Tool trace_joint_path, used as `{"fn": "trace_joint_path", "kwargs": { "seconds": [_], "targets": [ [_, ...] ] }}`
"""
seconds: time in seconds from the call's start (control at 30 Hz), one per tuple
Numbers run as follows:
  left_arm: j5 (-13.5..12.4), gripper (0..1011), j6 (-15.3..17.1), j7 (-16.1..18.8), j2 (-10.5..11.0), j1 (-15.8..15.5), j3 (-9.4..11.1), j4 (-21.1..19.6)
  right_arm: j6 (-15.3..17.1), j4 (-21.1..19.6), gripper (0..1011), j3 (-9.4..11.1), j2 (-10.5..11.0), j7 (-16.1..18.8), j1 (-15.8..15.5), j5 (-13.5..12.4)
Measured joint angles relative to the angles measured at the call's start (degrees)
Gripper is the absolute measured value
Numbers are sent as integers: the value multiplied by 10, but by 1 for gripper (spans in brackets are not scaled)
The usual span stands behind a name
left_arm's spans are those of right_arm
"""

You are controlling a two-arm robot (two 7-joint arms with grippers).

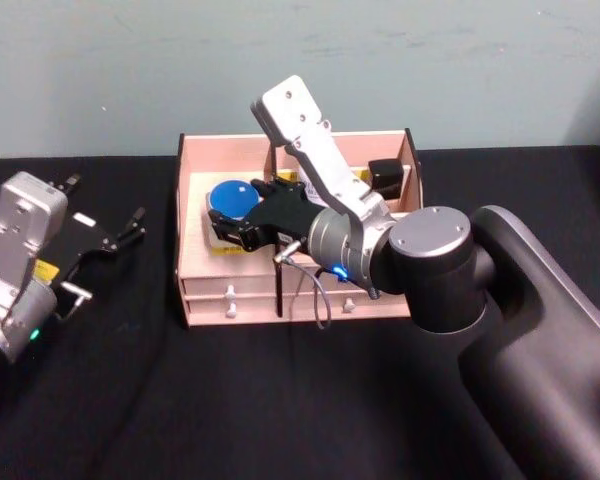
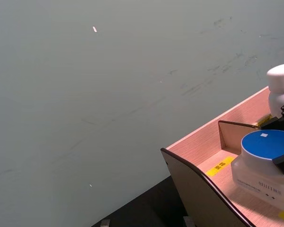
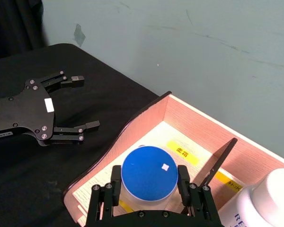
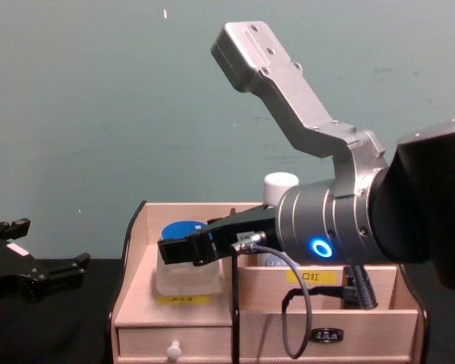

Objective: Pick up the facial cleanser and watermelon frost from the table and place them into the tiered storage box.

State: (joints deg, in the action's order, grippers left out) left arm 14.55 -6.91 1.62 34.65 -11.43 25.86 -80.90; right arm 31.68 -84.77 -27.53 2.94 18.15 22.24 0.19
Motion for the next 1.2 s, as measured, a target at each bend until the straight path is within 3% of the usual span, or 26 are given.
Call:
{"fn": "trace_joint_path", "kwargs": {
  "seconds": [0.1,0.23,0.4,0.6,0.93,1.2],
  "targets": [
    [0,1001,0,0,0,0,0,0,0,0,749,0,0,0,0,0],
    [0,1001,0,0,0,0,0,0,0,-1,898,0,0,0,0,-1],
    [0,1001,0,0,0,0,0,0,0,-1,1002,0,1,0,0,-1],
    [0,1001,0,0,0,0,0,0,-15,-14,1003,1,5,1,-6,0],
    [0,1001,0,0,0,0,0,0,-75,-103,1002,15,33,-25,-68,23],
    [0,1001,0,0,0,0,0,0,-104,-180,1003,55,45,-58,-136,33]
  ]
}}
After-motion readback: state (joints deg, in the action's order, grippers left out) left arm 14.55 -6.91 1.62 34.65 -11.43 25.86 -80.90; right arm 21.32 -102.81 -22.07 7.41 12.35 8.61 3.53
